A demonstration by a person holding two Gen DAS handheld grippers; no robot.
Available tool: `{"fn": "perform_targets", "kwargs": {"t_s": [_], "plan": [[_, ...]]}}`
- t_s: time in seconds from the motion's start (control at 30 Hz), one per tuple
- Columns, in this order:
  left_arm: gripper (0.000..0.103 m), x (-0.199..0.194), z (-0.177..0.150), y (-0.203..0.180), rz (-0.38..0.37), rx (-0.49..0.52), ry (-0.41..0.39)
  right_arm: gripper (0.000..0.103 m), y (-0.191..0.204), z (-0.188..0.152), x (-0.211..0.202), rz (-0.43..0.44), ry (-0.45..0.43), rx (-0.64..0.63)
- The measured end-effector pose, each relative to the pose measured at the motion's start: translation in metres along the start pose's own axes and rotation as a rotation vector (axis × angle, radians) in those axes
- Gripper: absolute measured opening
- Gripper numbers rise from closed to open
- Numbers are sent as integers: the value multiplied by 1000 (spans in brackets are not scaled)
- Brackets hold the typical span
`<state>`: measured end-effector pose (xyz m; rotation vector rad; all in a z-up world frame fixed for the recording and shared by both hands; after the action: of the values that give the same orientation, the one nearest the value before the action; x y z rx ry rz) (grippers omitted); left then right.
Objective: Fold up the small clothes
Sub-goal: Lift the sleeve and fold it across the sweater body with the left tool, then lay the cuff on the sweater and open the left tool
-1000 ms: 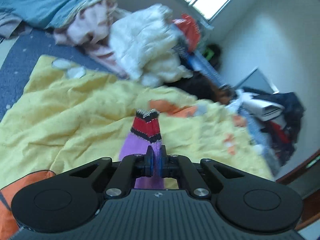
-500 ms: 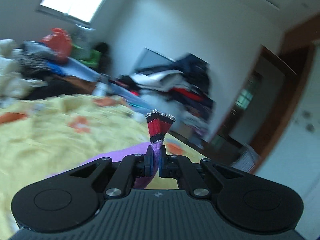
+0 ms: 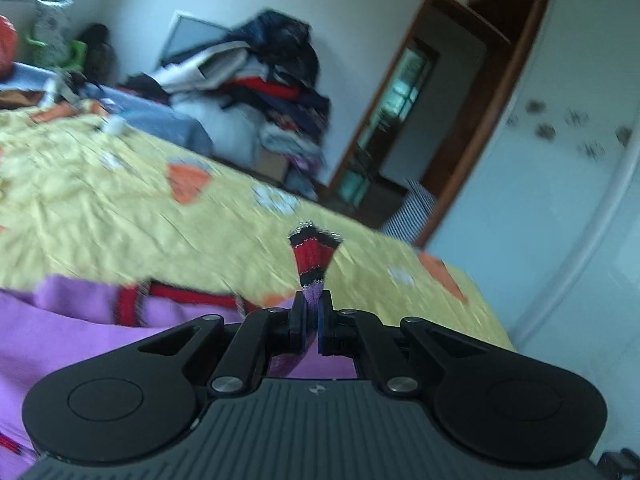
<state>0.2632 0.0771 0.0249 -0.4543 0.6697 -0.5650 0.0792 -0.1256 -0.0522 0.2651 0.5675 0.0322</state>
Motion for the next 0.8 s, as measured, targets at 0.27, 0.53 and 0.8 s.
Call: {"fn": "perform_targets", "kwargs": {"t_s": [0.27, 0.53, 0.8], "plan": [[5, 35, -35, -30, -22, 52, 103, 94, -11, -6, -4, -26, 1, 24], [5, 61, -59, -42, -28, 58, 167, 94, -18, -9, -10, -44, 0, 36], [7, 80, -109, -47, -23, 104, 288, 94, -24, -15, -10, -56, 17, 57]]}}
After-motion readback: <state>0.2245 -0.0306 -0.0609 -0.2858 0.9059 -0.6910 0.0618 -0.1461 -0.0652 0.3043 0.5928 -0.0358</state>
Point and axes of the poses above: each gripper's, at about its wrist camera, not at the fingertips, and x roughly the way its jaws point, y to its left, z to its top, the point moved 4 cm from there along x, roughly the way its jaws point, and after that the axes turned 8 degrees about -x, right-handed, at the moved point
